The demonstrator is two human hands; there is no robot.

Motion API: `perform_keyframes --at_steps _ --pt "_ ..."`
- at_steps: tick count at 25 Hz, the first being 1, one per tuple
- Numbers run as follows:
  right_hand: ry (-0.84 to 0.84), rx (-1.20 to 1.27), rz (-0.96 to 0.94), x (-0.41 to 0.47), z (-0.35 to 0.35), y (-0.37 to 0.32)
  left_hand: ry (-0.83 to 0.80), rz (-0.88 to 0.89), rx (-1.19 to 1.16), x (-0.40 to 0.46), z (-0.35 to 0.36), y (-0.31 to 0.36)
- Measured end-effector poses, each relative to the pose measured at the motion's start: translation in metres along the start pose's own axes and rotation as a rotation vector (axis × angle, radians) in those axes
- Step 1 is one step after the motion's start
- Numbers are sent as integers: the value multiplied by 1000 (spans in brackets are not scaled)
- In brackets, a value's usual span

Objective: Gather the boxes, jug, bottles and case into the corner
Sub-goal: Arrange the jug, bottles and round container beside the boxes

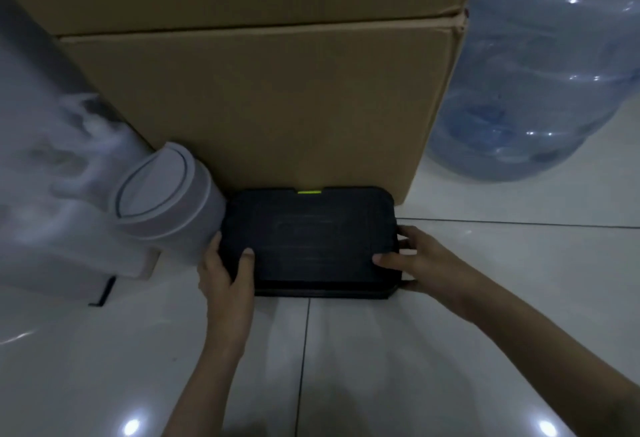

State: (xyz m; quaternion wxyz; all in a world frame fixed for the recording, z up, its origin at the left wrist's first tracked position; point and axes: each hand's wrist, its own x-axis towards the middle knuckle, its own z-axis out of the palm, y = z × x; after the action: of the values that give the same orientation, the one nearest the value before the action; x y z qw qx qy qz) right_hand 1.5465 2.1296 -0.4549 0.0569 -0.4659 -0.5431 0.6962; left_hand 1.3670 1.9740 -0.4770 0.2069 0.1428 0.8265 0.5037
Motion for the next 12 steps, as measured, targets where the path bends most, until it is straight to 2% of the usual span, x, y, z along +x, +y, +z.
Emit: perform_keyframes --at_steps 3,5,10,12 --pt "-37 -135 -122 -1 8 5 -15 126 251 -6 13 -4" --pt "1 -317 -303 -3 14 11 -27 264 481 -11 20 -8" --pt "198 -1283 -692 6 44 26 -107 409 830 -10 28 -6" --pt "240 -1501 -665 12 57 30 -162 426 914 -4 32 -1"
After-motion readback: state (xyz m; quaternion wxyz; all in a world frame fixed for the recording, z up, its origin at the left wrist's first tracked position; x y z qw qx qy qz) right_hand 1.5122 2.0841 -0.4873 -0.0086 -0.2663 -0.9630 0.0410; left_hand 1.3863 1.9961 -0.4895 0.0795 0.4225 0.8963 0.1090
